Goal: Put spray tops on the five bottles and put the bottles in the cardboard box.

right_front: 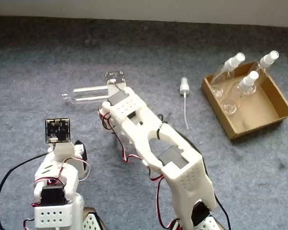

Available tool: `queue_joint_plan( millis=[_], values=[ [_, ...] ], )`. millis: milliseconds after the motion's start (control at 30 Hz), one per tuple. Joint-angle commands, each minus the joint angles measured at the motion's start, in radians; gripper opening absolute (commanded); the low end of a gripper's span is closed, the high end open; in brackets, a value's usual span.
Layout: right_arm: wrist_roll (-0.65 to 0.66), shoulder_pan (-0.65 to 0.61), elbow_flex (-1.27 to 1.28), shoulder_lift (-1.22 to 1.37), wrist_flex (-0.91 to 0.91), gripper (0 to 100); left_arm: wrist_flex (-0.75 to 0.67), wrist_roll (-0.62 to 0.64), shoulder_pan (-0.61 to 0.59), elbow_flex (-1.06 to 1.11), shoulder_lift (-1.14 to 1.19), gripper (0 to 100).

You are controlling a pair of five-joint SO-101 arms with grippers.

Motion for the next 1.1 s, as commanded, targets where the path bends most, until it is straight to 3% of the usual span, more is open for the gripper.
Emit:
queue_joint_plan(
  millis=[0, 167, 267, 367, 867, 1067],
  values=[
    [-0.005, -0.012, -0.041, -0.019, 0.012, 30.3, -0.003, -0.008, -0.012, 0.021, -0.004, 1],
    [0.018, 0.013, -0.027, -0.024, 0.065, 23.5, -0.002, -0.008, -0.012, 0.021, -0.004, 1],
    [0.149, 0.038, -0.033, -0.025, 0.136, 21.2, -0.002, -0.008, -0.012, 0.021, -0.004, 1],
    [0.25, 0.064, -0.035, -0.025, 0.209, 21.1, -0.002, -0.008, -0.012, 0.021, -0.004, 1],
    [0.497, 0.17, -0.036, -0.028, 0.552, 21.0, 0.002, -0.008, -0.01, 0.021, -0.004, 1],
    [0.635, 0.248, -0.033, -0.028, 0.564, 21.3, 0.002, -0.008, -0.008, 0.021, -0.004, 1]
  ],
)
